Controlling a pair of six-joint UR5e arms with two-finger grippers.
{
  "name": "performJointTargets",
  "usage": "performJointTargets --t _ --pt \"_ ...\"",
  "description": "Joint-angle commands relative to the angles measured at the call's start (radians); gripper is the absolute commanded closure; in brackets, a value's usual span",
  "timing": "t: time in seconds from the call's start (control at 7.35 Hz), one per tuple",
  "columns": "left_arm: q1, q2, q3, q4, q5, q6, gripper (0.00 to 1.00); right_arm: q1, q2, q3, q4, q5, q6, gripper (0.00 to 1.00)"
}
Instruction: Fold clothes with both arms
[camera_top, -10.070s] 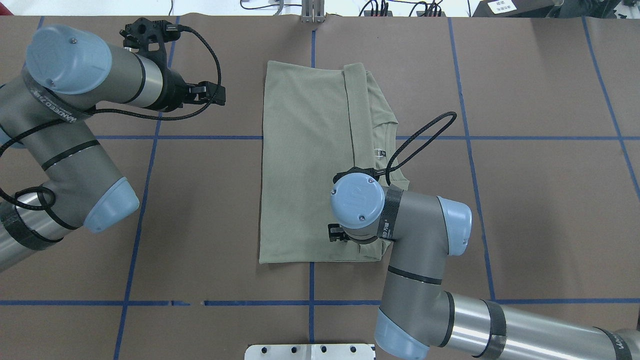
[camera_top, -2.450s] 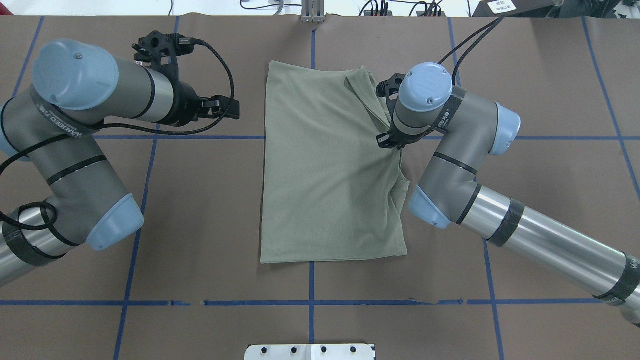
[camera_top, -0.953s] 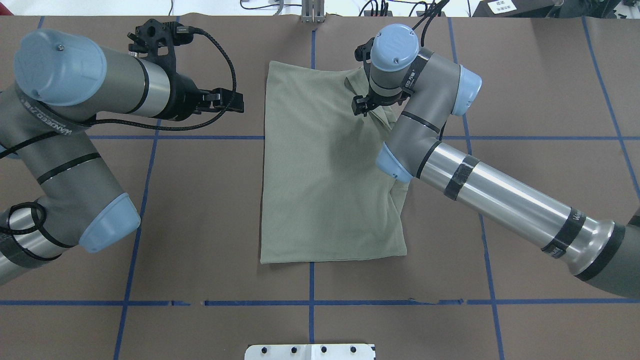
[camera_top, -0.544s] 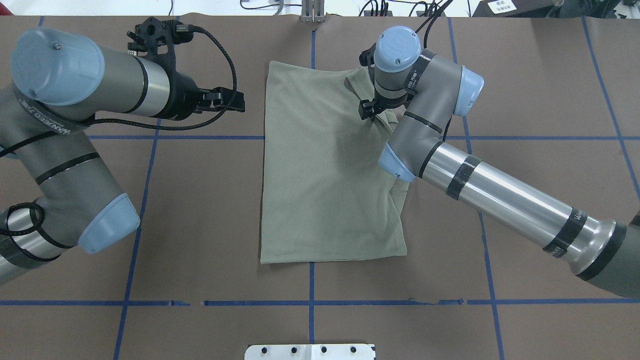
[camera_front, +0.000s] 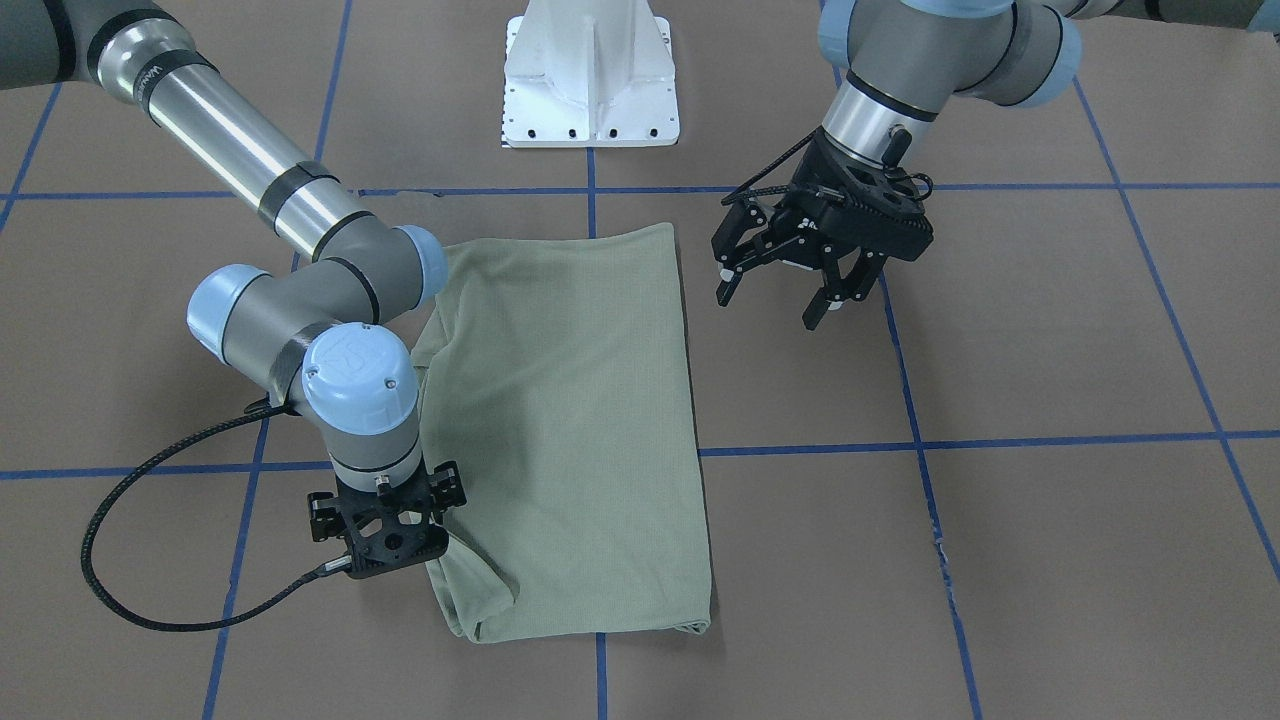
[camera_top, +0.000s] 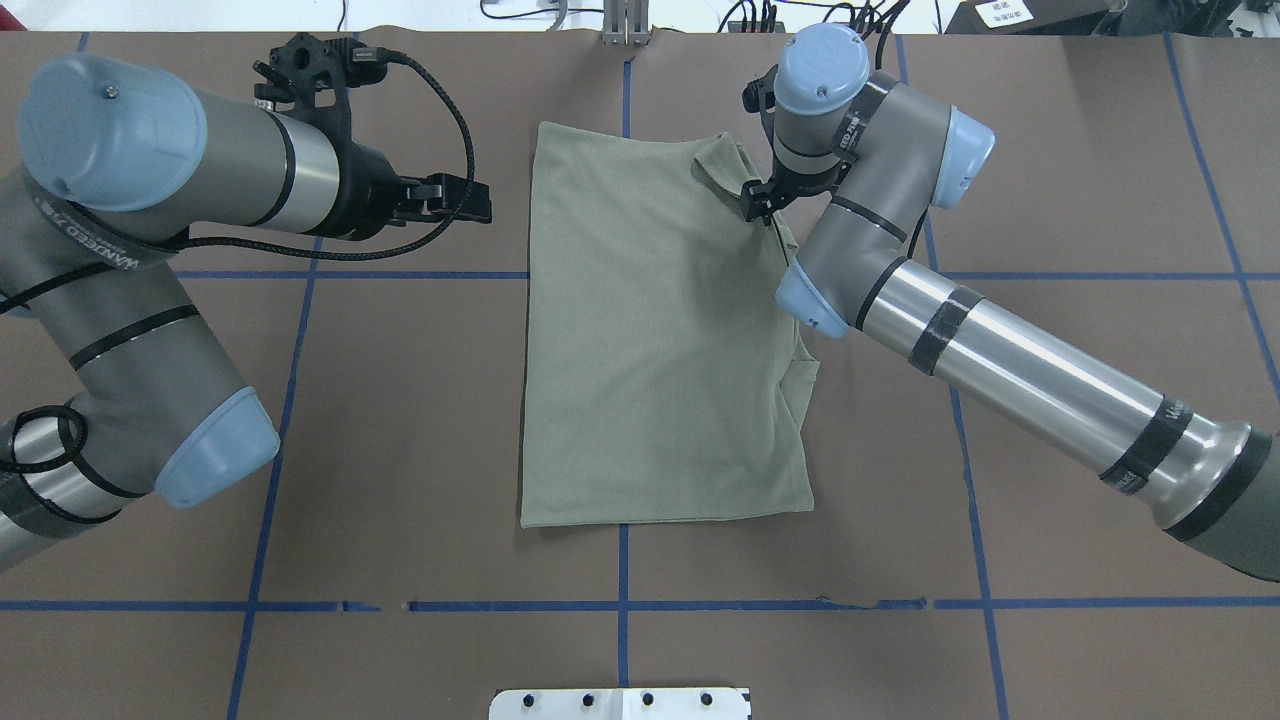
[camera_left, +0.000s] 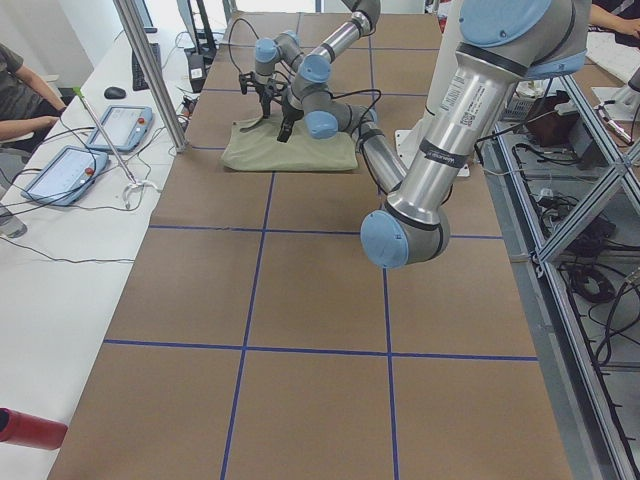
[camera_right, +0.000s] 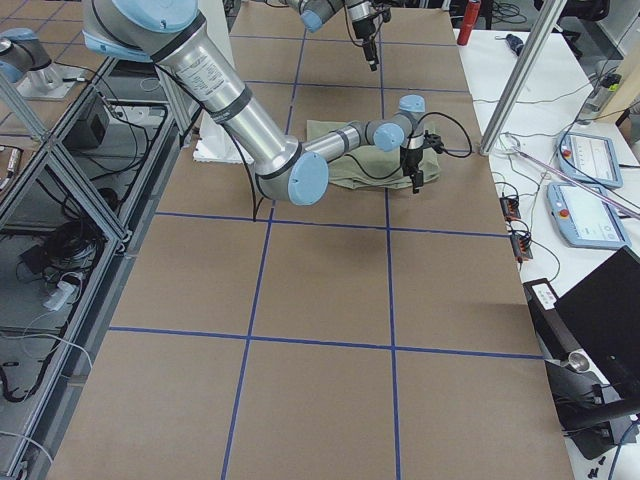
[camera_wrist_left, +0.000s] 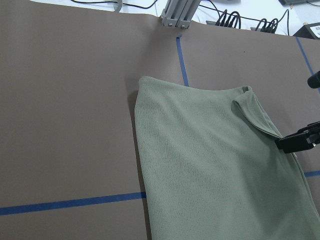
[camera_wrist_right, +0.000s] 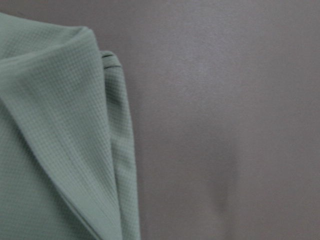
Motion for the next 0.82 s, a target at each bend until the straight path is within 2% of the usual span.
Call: performJointTargets --t 0.0,0.41,0.68 --pt "0.001 -0.006 0.001 -0.002 0.0 0.0 0.0 0.04 -0.026 -0.023 0.001 0.007 -0.039 0.0" --pt "-0.001 -0.008 -0.001 -0.002 -0.002 0.001 0.0 0.088 -0.02 -0.024 0.003 0.059 -0.061 0.0" --pt "-0.005 -0.008 -0.001 -0.002 -0.002 0.001 0.0 0.077 0.054 -0.052 0.003 0.057 -0.047 0.0"
